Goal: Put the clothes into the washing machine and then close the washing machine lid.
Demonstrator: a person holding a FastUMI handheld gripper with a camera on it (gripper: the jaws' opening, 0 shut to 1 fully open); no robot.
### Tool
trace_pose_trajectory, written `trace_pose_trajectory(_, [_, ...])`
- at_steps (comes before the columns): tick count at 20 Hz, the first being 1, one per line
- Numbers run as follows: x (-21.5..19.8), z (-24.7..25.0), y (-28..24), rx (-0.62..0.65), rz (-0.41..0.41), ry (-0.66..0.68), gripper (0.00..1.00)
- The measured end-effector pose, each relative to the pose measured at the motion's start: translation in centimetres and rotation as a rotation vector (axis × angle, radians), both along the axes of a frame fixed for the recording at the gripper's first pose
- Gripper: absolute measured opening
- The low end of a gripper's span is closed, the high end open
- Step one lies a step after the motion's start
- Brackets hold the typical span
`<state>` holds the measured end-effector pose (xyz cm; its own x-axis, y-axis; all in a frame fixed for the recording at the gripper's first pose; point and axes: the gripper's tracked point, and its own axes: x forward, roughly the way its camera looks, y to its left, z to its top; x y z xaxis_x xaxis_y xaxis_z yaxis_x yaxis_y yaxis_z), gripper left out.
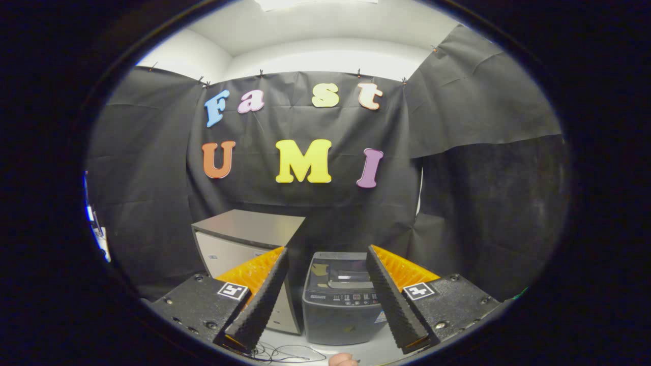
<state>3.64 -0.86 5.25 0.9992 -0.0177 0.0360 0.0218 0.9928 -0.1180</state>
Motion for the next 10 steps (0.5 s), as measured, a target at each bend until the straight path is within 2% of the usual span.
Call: trace_pose_trajectory(10, [-0.16, 0.23, -0.26, -0.001, -0.001, -0.004, 0.96])
